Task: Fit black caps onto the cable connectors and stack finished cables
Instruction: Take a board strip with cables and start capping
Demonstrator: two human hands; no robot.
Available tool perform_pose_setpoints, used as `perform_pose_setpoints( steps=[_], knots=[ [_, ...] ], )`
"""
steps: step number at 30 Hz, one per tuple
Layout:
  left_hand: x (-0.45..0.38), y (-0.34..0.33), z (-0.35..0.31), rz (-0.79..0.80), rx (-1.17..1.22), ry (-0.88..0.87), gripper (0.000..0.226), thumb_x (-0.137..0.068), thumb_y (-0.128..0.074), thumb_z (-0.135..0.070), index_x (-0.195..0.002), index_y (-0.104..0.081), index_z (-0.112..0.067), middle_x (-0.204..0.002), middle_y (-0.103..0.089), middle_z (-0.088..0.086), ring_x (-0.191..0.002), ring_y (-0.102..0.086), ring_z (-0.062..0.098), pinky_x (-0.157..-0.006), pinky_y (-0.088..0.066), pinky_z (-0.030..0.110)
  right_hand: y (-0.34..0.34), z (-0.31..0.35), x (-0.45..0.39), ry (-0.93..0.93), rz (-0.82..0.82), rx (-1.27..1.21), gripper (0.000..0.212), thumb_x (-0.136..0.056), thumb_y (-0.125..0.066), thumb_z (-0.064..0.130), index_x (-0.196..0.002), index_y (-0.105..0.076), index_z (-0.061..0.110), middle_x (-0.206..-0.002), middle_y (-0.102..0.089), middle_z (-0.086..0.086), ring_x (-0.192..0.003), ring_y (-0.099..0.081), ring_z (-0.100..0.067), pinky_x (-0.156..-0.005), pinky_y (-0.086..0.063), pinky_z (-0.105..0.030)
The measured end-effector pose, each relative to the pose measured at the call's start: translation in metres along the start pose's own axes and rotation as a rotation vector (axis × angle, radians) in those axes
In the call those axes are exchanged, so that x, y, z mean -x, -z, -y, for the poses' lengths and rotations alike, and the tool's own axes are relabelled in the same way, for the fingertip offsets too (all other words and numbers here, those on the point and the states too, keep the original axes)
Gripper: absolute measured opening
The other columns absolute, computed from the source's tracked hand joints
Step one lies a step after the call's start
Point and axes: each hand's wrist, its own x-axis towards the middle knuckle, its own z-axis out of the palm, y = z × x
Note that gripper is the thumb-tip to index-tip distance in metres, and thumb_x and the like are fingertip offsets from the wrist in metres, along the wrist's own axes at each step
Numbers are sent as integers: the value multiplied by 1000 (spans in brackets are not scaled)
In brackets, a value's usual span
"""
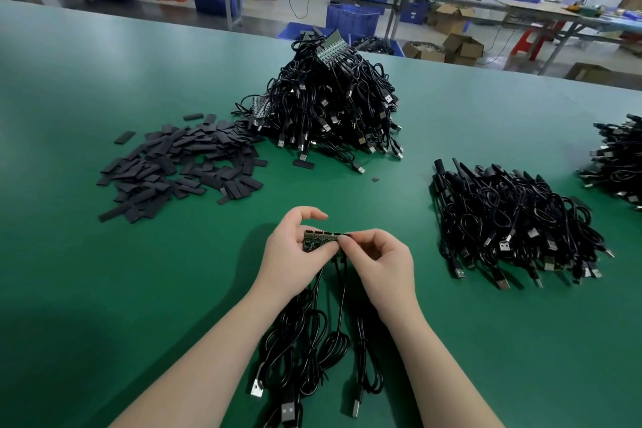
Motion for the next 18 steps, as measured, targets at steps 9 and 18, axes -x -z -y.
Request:
perform_pose_setpoints(
  steps=[9,18],
  knots=[
    [2,-9,3,-99,-44,9,43,-76,-77,-12,-92,-48,-40,-73,-71,-5,-60,-62,19,-60,-49,28,-4,-2,3,48,-64,88,16,-84,-76,17,-72,-69,22,-71,-70,13,-63,-61,1,-62,-46,-11],
    [0,-6,6,-110,-132,-38,46,-78,-76,-19,-102,-47,-44,-79,-69,-10,-70,-61,1,-60,-40,7,1,3,5,88,-284,45,15,-89,-70,20,-76,-64,22,-70,-66,10,-65,-59,-2,-63,-44,-13]
  ],
)
